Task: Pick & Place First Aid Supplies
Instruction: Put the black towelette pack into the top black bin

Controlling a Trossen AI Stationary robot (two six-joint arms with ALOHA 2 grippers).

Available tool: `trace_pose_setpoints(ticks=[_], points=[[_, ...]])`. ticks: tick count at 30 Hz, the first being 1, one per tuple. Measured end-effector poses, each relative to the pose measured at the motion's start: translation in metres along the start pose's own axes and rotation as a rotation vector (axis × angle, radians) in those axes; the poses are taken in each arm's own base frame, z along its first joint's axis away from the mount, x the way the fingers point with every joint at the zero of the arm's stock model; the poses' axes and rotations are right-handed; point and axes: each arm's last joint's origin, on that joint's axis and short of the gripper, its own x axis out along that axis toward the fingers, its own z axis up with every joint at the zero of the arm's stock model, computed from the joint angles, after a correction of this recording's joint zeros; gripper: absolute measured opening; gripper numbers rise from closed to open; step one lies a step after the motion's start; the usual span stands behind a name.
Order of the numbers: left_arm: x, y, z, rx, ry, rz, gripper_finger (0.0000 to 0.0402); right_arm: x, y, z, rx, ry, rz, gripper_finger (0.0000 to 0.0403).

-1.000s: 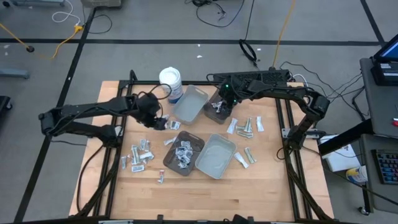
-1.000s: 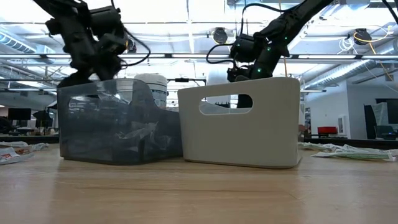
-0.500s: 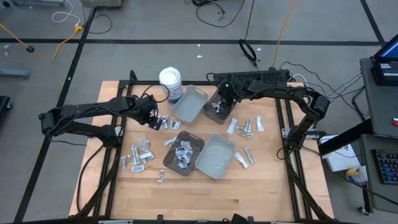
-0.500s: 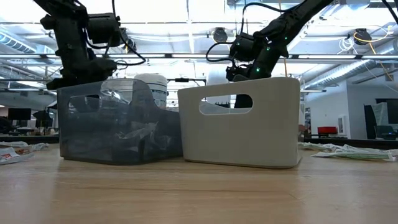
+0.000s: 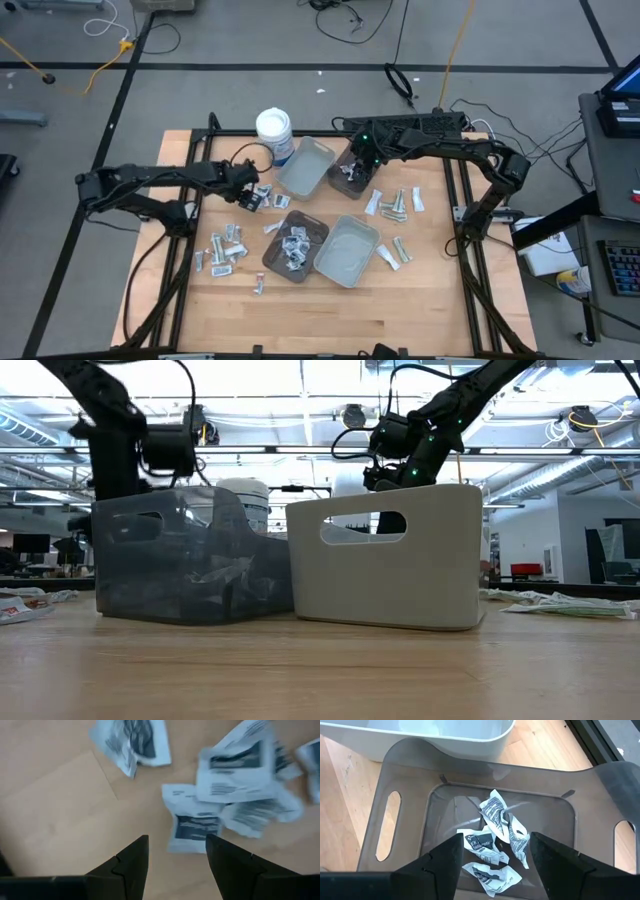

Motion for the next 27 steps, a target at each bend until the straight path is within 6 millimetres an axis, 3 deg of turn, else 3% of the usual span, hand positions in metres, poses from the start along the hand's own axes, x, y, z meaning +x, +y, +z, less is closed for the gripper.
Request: trace_pose_setpoints(ticks=[6,13,17,23,27], points=[[0.025,0.002,-0.008,-0.019,-0.044,-0.026,0.0202,0.000,0.000,0.001,-0.006,-0.008,-0.001,0.0222],[0.028,0.001,-0.011,0.017,-0.051,-0.008,0.0194,0.000,-0.001,0.009,-0.026,-0.088,-0.007,0.0221],[0.028,0.001,-0.011,0.006,-0.049,-0.005,0.0141,-0.001,-0.001,0.016,-0.037,-0.161,-0.013,0.0216],[0.028,0.002,-0.013,-0.010,-0.030,-0.007,0.0021,-0.002,0.000,0.021,-0.042,-0.214,-0.016,0.0215],[0.025,0.004,-0.015,-0.031,-0.016,-0.006,0.0008,-0.002,0.006,0.022,-0.056,-0.224,-0.005,0.0214]])
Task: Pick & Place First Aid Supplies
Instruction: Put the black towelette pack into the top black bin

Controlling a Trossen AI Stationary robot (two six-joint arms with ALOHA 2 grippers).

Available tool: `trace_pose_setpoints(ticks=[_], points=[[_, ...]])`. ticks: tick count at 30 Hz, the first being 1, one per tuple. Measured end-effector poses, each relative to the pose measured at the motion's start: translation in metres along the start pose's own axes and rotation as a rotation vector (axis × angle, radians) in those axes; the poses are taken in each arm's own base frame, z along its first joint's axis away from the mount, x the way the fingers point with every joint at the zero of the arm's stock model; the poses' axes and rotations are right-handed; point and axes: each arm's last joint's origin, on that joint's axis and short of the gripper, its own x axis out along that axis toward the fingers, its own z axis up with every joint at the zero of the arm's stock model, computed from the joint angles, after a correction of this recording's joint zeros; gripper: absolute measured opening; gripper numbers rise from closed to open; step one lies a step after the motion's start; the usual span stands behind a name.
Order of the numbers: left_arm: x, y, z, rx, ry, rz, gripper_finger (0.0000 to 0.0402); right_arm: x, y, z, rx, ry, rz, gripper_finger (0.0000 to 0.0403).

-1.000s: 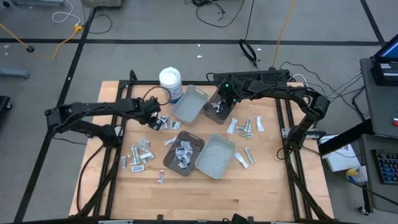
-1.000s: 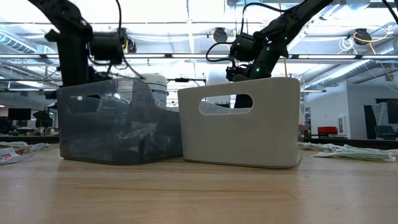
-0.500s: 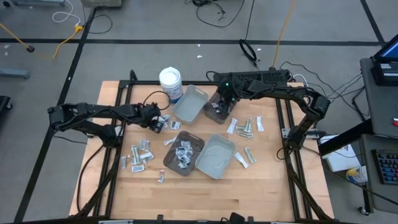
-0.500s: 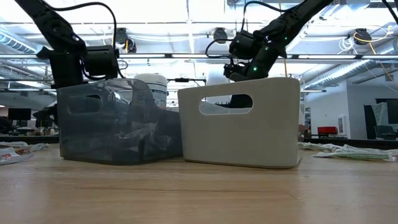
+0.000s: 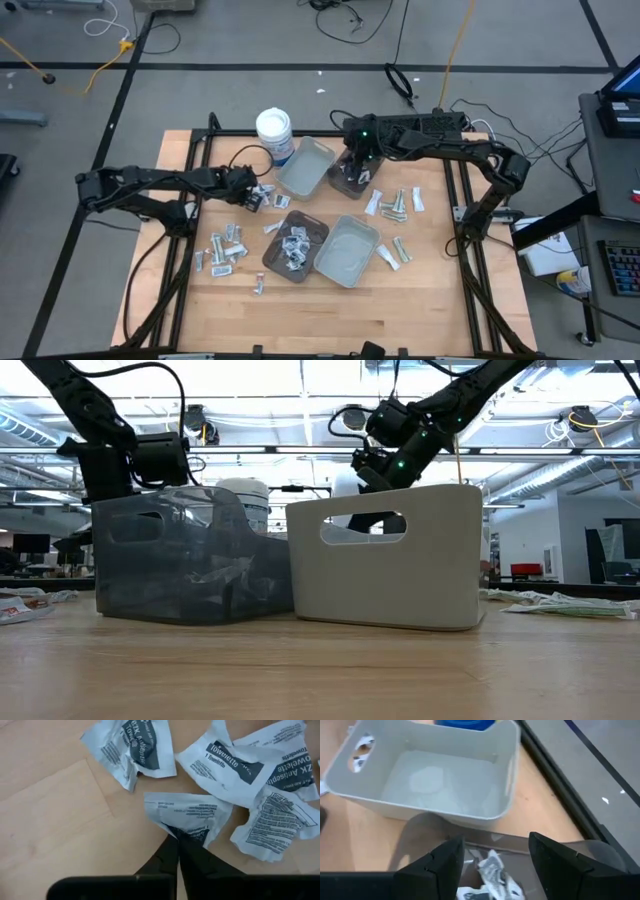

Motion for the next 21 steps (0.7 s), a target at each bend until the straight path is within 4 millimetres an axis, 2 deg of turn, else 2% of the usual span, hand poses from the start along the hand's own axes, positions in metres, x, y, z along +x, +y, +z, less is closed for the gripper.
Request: trace_pose_setpoints(ticks=[6,21], points=[[-0.016,0.006,-0.007,-0.073,0.027,-0.070,0.0003,0.001,0.017,0.002,-0.033,-0.007,0.034,0.0213],[-0.071,0.006,-0.008,-0.047,-0.202,-0.488,0.0001,0.001,0.053,0.003,-0.085,-0.015,0.107,0.0212]])
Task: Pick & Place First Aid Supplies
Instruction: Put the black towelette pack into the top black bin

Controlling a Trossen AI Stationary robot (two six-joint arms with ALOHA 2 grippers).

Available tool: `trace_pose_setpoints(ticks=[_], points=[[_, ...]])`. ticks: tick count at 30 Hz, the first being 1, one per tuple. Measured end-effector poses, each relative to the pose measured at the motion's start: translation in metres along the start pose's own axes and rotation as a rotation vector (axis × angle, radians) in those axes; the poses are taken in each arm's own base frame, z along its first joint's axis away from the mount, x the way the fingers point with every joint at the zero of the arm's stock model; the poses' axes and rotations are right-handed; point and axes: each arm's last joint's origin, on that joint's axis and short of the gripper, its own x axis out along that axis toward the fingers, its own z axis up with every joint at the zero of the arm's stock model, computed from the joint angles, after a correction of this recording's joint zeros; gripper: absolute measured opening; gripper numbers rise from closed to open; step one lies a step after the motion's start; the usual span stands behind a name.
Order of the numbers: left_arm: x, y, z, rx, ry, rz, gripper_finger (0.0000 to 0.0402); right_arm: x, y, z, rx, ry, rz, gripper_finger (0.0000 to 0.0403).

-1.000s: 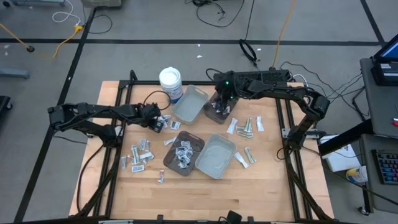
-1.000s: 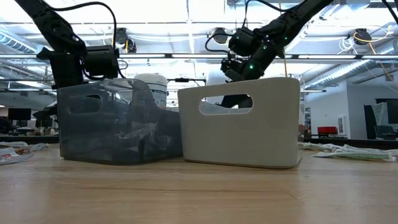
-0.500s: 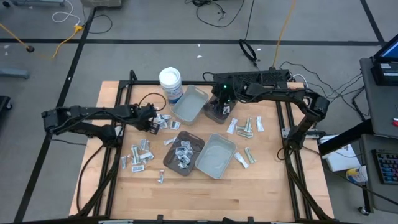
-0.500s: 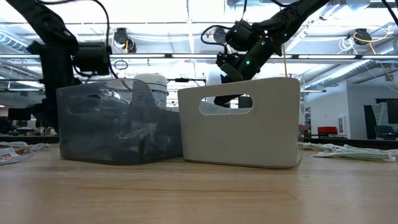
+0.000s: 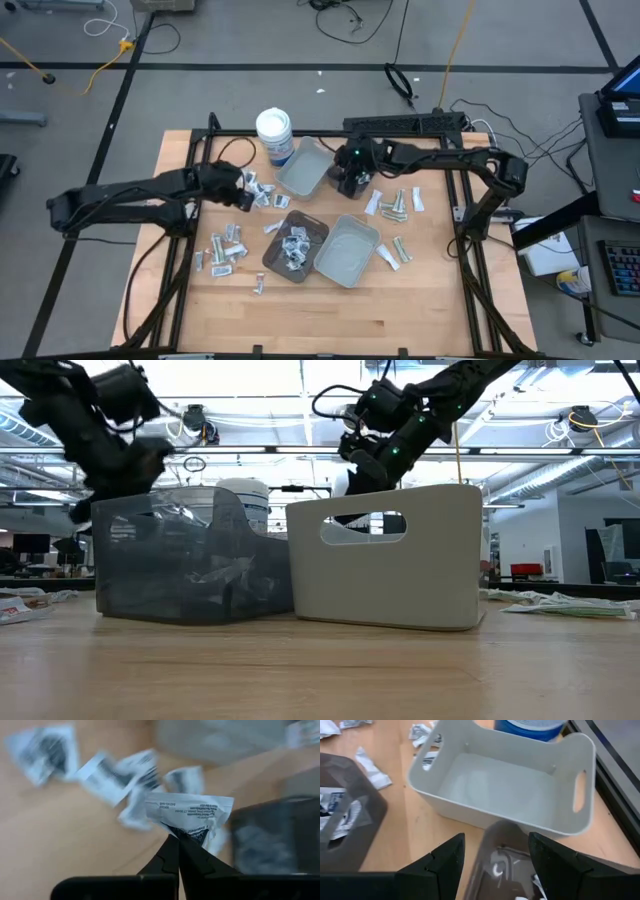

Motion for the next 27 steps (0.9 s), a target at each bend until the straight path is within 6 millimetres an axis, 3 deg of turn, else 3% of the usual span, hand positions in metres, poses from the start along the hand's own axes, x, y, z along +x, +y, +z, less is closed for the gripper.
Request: trace_pose_setpoints(ticks=[9,14,21,27], points=[[-0.010,-0.029,0.016,0.324,-0.246,-0.261,0.0000,0.001,0.012,0.008,-0.039,-0.076,0.025,0.0212],[-0.009,-0.045,0.029,0.475,-0.418,-0.352,0.0000,-0.008,0.020,0.020,-0.028,-0.190,0.188,0.0212],[0.015,-0.060,0.042,0.534,-0.405,-0.327,0.0000,-0.023,0.028,0.041,0.023,-0.377,0.283,0.0212],[0.029,-0.092,0.064,0.626,-0.401,-0.327,0.0000,-0.028,0.031,0.043,0.069,-0.396,0.299,0.0212]])
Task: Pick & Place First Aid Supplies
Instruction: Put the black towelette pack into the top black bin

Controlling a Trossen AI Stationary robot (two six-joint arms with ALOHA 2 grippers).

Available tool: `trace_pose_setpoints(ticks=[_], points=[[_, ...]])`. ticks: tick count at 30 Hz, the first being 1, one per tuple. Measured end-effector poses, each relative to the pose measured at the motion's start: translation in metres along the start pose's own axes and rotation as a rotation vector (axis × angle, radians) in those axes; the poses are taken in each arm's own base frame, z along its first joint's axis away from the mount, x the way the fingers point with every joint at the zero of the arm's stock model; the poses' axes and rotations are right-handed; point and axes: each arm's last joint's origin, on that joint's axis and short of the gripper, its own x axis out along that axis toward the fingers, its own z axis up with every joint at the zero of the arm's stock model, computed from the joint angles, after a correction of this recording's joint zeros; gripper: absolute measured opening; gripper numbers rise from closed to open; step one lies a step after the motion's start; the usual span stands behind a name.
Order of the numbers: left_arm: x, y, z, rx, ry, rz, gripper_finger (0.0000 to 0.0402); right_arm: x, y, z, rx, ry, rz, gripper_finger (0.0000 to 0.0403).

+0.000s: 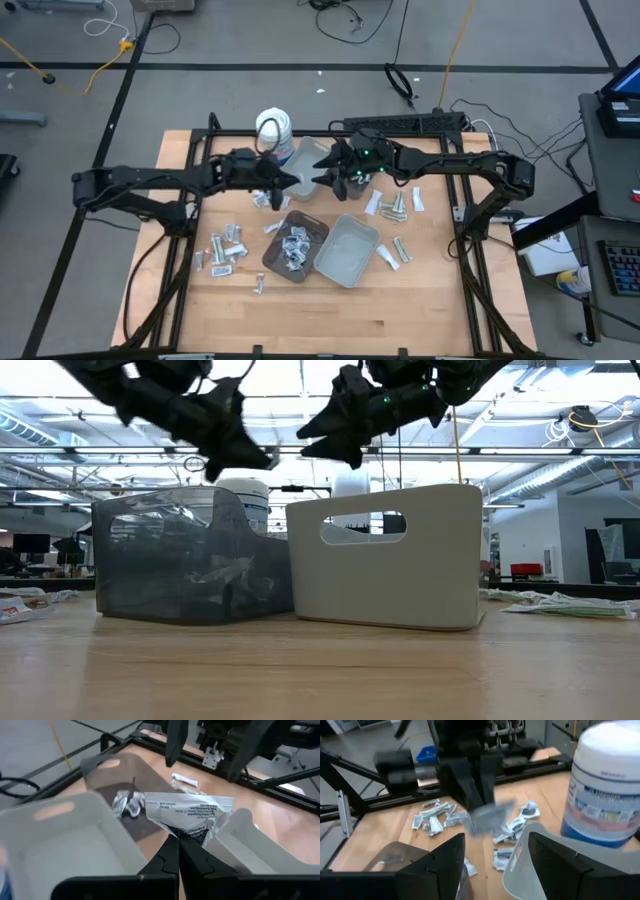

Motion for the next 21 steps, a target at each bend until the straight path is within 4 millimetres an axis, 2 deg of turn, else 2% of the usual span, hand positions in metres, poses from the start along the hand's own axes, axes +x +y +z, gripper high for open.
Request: trace_pose_setpoints(ticks=[7,13,16,21], points=[[0.025,-0.007,0.020,0.039,-0.001,-0.011,0.0000,0.000,0.000,-0.001,0.057,0.007,0.000,0.0212],[0.030,-0.009,0.026,0.047,-0.007,-0.012,0.0000,0.001,0.001,-0.001,0.056,0.009,0.004,0.0207],[0.030,-0.011,0.026,0.050,-0.009,-0.020,0.0000,0.001,0.002,-0.001,0.055,0.013,0.029,0.0180],[0.030,-0.016,0.026,0.064,-0.016,-0.039,0.0000,0.001,0.004,-0.002,0.052,0.018,0.059,0.0086]])
